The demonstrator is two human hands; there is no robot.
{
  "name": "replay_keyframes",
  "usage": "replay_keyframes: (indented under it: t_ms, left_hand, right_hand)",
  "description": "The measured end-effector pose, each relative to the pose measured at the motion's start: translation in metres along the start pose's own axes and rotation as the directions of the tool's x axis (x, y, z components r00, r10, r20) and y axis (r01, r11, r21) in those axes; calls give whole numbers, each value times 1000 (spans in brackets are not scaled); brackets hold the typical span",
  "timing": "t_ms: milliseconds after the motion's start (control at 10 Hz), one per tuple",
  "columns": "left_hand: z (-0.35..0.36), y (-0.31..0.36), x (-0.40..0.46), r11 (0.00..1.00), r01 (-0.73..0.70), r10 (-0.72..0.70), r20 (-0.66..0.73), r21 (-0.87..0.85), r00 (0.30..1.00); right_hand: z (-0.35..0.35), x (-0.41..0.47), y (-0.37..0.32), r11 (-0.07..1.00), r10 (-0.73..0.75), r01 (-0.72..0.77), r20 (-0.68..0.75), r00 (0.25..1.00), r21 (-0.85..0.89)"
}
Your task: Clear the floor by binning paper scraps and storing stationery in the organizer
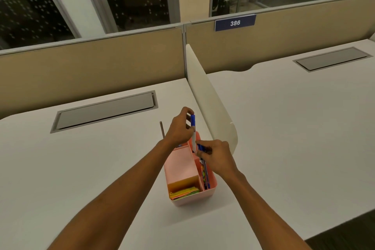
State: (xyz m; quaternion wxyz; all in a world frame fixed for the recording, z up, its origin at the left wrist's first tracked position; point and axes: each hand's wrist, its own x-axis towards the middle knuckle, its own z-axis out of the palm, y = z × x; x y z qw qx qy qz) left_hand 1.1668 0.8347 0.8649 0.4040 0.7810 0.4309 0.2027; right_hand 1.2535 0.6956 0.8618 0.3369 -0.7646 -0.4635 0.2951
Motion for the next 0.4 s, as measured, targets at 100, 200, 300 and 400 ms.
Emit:
replay_keyframes:
  t_ms: [100,200,300,400]
  left_hand:
    - [1,-4,1,1000,4,-4,25,18,1000]
    - [0,-7,3,998,-13,12,21,55,1000]
    - [0,-12,2,991,-47,48,-3,123,999]
    - [-1,-14,2,990,-60,69,-71,129,995]
  right_hand:
    - [1,2,1,999,-29,29,-2,1000,-21]
    - [0,6,2,1000,-24,24,4,1000,-8]
    - [1,7,3,999,-24,25,22,999,-27]
    - [-1,10,4,997,-10,8,-33,999,-77]
